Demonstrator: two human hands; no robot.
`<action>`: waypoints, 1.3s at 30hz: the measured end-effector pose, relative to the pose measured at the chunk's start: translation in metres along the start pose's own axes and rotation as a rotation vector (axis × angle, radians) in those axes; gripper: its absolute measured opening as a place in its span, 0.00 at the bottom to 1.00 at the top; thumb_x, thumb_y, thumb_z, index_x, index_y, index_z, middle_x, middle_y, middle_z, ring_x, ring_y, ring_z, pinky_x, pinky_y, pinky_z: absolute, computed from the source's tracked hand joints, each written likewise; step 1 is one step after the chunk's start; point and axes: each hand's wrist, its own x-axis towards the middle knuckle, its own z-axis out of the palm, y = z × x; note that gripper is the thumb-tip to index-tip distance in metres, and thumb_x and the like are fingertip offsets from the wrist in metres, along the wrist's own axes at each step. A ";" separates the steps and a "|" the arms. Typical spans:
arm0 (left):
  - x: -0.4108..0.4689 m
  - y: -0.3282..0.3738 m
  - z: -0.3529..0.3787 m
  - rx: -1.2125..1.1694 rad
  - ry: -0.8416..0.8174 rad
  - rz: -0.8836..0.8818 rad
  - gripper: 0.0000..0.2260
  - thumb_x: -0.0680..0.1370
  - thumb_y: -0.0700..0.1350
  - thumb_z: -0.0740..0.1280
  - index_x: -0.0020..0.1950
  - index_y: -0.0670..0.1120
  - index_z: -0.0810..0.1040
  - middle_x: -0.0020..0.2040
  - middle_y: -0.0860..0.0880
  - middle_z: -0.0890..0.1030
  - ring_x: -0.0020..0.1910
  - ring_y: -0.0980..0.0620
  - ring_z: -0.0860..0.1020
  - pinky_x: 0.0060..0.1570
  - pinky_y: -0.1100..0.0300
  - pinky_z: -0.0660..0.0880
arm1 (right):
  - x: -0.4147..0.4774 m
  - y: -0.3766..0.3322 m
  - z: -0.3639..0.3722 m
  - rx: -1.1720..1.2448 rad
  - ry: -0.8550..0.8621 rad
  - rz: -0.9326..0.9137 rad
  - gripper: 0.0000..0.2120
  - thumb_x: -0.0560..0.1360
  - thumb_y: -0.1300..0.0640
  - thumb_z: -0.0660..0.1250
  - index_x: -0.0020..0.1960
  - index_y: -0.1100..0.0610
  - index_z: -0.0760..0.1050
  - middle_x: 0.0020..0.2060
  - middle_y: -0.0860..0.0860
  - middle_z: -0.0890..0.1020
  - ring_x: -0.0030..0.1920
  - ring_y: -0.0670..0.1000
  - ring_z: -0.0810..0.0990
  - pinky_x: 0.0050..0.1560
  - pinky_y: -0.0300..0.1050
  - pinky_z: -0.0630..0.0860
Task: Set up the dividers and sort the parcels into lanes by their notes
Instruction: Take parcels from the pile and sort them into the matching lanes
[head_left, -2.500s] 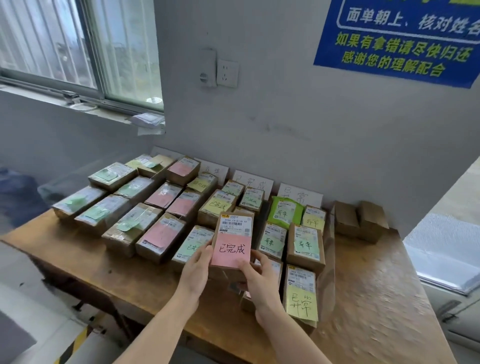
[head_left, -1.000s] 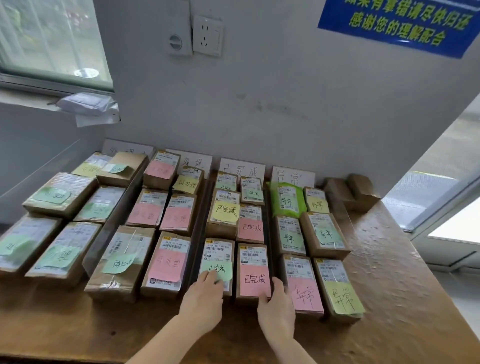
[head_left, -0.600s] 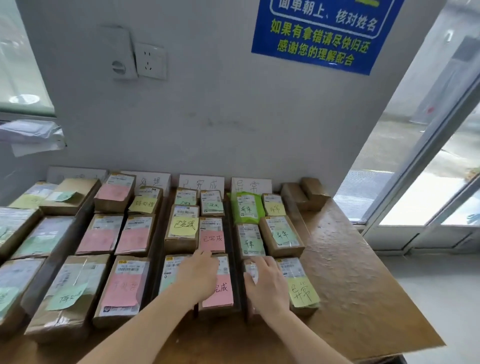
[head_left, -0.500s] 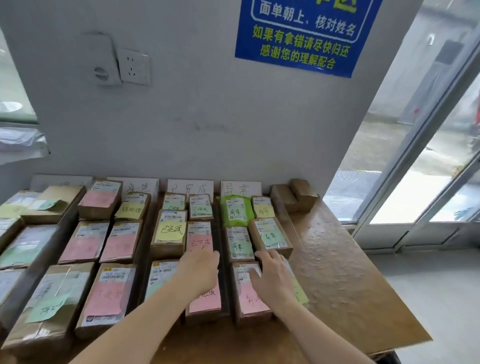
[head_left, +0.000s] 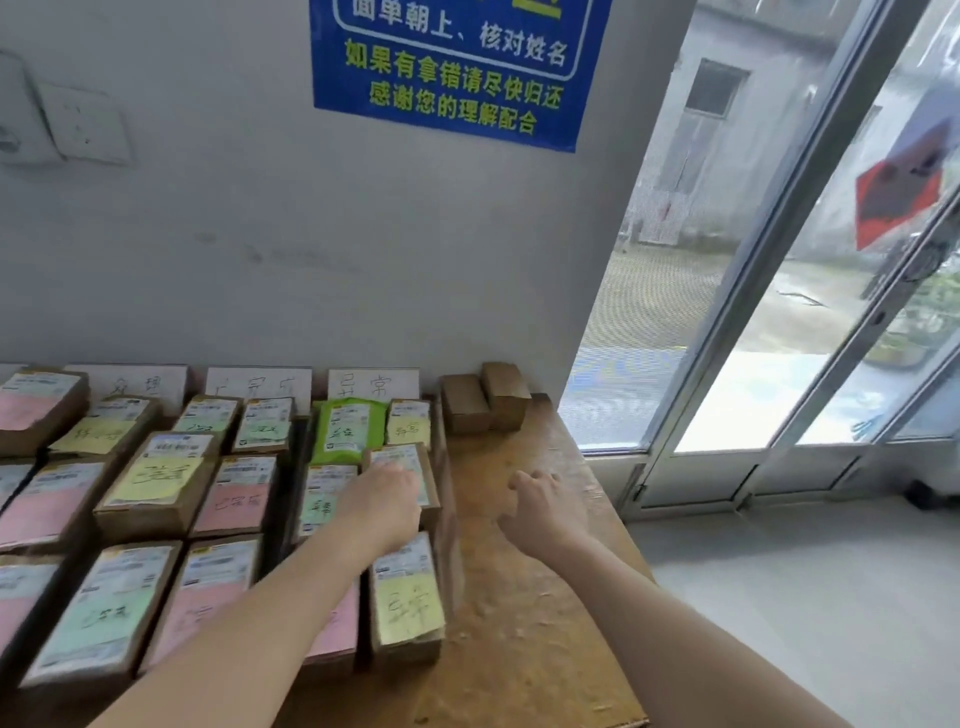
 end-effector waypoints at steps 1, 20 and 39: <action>0.005 0.012 0.001 -0.002 0.013 -0.003 0.11 0.80 0.45 0.60 0.61 0.44 0.73 0.63 0.46 0.74 0.63 0.47 0.71 0.58 0.52 0.73 | 0.005 0.011 -0.002 0.000 -0.004 -0.005 0.18 0.76 0.51 0.65 0.65 0.52 0.72 0.61 0.53 0.75 0.65 0.56 0.71 0.60 0.49 0.70; 0.175 0.091 0.021 0.044 0.000 -0.080 0.09 0.80 0.45 0.61 0.59 0.45 0.74 0.58 0.48 0.74 0.60 0.47 0.72 0.54 0.53 0.74 | 0.163 0.111 -0.012 -0.011 -0.041 -0.038 0.18 0.77 0.47 0.63 0.64 0.54 0.72 0.60 0.54 0.75 0.64 0.56 0.71 0.56 0.46 0.68; 0.304 0.082 0.073 0.031 -0.167 -0.269 0.23 0.81 0.49 0.63 0.75 0.47 0.66 0.74 0.44 0.65 0.73 0.43 0.62 0.68 0.48 0.67 | 0.335 0.110 0.038 0.149 -0.212 -0.133 0.28 0.77 0.43 0.64 0.73 0.53 0.64 0.74 0.56 0.63 0.72 0.58 0.63 0.67 0.54 0.69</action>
